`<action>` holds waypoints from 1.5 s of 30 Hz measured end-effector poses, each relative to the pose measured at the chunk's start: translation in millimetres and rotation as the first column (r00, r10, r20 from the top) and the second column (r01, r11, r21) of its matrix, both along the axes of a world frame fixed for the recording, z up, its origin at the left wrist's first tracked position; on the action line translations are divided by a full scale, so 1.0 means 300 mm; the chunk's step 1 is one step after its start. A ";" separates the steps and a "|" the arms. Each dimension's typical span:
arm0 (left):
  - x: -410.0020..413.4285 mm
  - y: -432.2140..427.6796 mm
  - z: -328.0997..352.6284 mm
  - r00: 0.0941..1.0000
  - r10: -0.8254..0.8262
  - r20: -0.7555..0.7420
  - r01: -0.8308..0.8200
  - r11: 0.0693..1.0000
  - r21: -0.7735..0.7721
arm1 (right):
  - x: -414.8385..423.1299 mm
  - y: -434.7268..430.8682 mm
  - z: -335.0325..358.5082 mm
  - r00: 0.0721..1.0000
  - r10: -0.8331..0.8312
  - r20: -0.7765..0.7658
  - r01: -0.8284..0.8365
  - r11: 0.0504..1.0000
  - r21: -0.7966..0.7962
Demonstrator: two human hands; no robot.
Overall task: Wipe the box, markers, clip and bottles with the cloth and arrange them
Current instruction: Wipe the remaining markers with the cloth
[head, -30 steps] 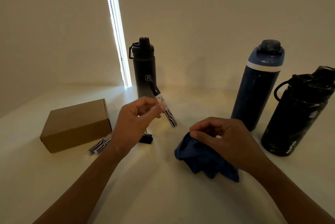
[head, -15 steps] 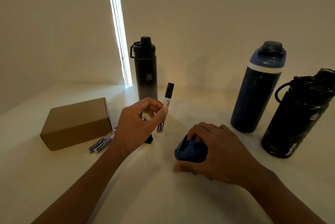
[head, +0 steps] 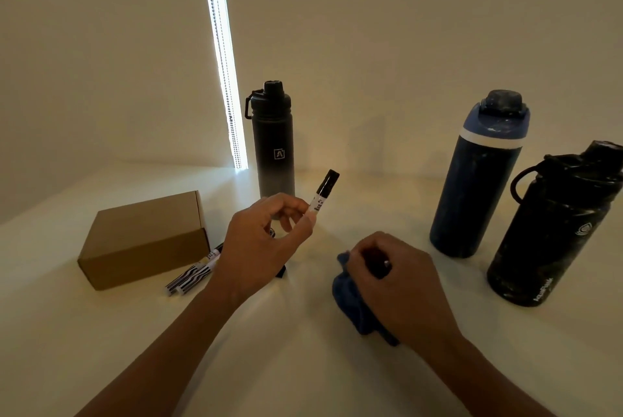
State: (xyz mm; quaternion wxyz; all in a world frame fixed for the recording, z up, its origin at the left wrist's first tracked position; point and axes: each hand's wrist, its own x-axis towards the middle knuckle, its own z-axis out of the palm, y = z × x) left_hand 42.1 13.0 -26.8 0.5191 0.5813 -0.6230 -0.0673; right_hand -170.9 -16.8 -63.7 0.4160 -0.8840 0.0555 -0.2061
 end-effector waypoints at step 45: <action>-0.058 0.028 -0.012 0.934 -0.349 0.077 0.335 0.931 0.148 | -0.120 -0.066 0.109 0.557 -0.690 0.463 0.644 0.710 0.285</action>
